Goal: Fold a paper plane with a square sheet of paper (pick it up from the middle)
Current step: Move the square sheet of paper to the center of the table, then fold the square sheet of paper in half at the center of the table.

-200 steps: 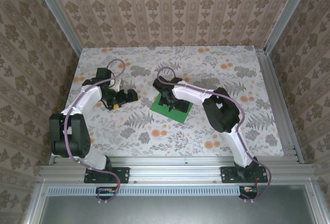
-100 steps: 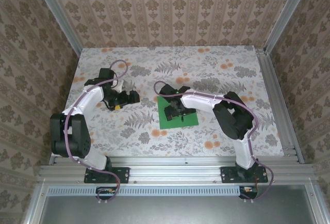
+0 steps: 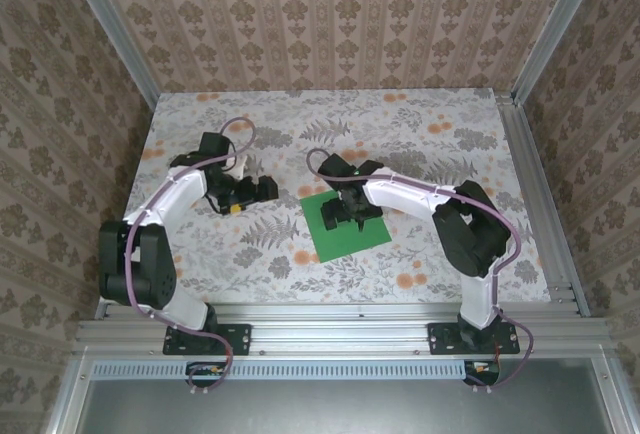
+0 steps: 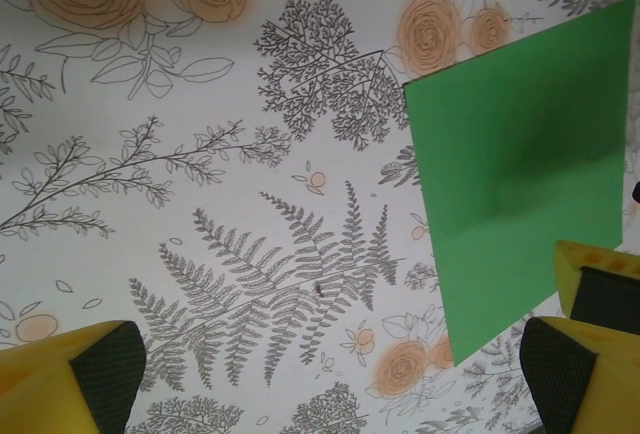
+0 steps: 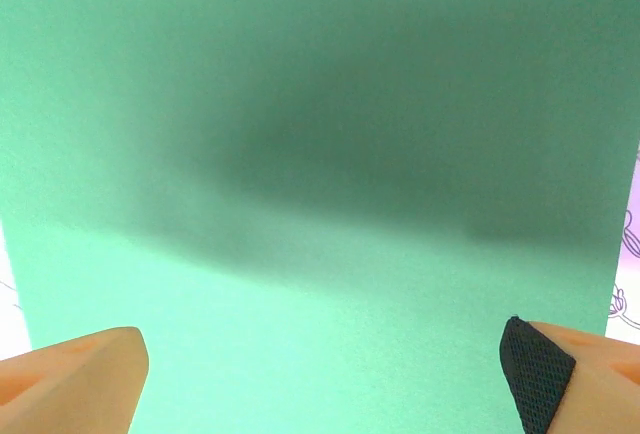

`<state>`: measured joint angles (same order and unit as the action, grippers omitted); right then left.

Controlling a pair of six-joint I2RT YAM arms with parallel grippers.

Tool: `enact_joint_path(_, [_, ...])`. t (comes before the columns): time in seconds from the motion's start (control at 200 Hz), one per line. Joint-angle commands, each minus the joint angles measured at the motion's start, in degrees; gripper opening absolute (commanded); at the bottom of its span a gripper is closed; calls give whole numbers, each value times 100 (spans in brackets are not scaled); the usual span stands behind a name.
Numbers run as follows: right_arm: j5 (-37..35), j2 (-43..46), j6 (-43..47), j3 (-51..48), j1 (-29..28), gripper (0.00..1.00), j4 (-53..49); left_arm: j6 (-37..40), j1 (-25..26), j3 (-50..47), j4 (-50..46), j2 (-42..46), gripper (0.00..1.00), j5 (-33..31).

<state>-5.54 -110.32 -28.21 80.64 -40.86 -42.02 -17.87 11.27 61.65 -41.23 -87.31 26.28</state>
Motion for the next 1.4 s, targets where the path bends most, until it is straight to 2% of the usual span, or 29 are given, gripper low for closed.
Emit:
enact_joint_path(0.0, [80,-124,-604,236,26,92,-7,-282,90,-250,178,342,100,272])
enact_joint_path(0.22, [-87,-675,-429,565,-5,91,-237,-341,112,-545,292,477,100,272])
enact_joint_path(0.79, [-360,-1167,-379,622,-195,90,-354,-347,139,-713,414,434,100,246])
enact_joint_path(1.075, [-261,-1316,-388,450,-200,86,-202,-290,138,-785,405,394,100,219])
enact_joint_path(1.395, [-157,-1284,-336,352,-159,78,-66,-282,156,-865,427,355,100,215])
